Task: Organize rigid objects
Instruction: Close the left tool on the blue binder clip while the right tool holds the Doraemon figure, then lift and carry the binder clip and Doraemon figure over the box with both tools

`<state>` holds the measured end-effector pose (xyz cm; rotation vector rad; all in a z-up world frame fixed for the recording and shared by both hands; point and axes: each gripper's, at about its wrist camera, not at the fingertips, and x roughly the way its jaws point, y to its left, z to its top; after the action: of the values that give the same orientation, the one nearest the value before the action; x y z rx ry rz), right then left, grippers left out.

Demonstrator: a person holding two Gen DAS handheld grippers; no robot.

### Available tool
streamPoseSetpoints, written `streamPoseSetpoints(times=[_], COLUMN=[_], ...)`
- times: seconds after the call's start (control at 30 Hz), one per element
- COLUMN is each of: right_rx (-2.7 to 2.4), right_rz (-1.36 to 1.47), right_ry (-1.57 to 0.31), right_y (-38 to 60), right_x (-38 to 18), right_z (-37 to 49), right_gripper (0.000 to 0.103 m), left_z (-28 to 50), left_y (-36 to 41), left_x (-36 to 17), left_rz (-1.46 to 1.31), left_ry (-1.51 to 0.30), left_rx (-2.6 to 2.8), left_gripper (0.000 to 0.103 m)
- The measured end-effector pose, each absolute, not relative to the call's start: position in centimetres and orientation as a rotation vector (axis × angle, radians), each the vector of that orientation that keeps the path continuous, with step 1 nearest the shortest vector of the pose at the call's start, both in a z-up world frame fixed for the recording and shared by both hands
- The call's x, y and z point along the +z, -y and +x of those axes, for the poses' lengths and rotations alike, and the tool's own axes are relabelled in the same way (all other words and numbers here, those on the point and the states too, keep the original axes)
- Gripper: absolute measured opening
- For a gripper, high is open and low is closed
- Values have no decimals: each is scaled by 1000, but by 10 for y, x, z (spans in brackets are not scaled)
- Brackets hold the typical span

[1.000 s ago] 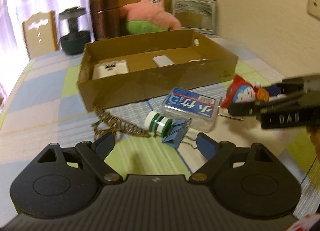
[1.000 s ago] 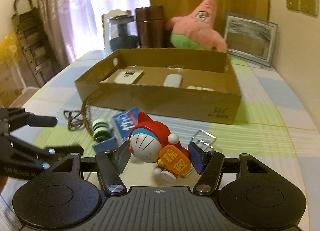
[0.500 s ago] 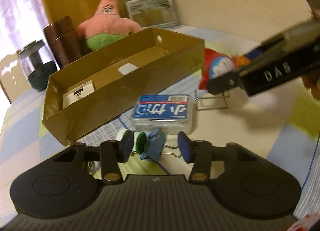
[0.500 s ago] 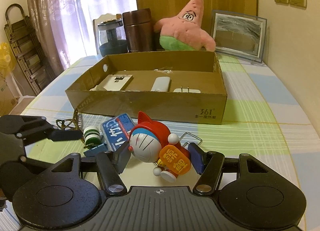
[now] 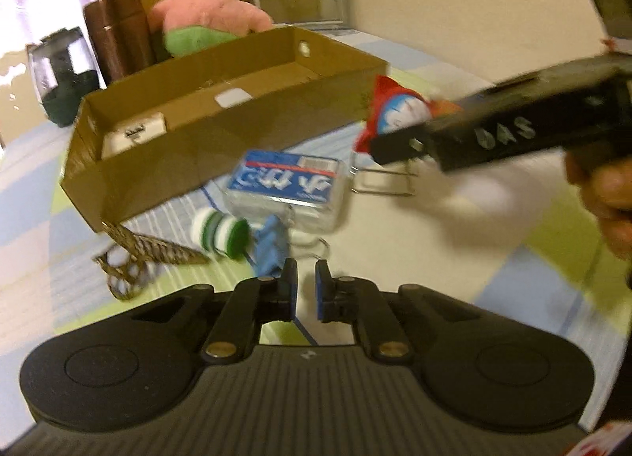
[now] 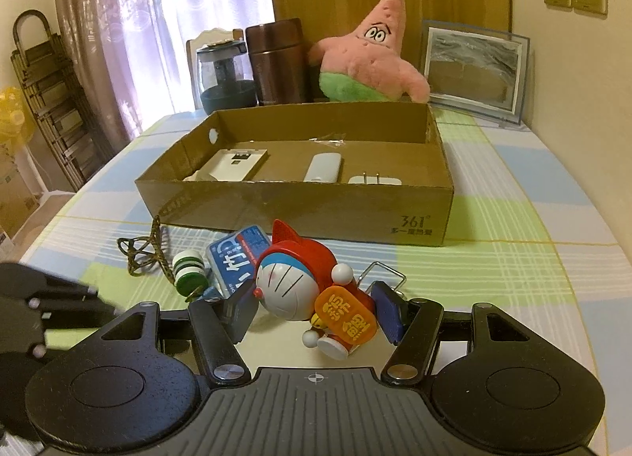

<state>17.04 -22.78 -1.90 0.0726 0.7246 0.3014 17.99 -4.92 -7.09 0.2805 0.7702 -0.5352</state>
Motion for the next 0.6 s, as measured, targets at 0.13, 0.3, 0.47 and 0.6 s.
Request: streamPoseSetpoints(times=[0.13, 0.3, 0.47, 0.6], right_rx=[291, 292, 292, 288], right_rz=[85, 85, 85, 94], right_ry=[-725, -727, -730, -728], right_y=[230, 230, 231, 233], right_x=[-19, -19, -20, -19], right_z=[170, 172, 173, 173], right_gripper=[59, 59, 59, 59], left_z=[177, 196, 209, 209], left_y=[43, 40, 47, 42], left_x=[-74, -77, -90, -88], left_rz=[349, 284, 260, 204], left_ry=[-738, -729, -764, -794], left_rx=[-489, -492, -480, -444], left_gripper=[21, 29, 30, 19])
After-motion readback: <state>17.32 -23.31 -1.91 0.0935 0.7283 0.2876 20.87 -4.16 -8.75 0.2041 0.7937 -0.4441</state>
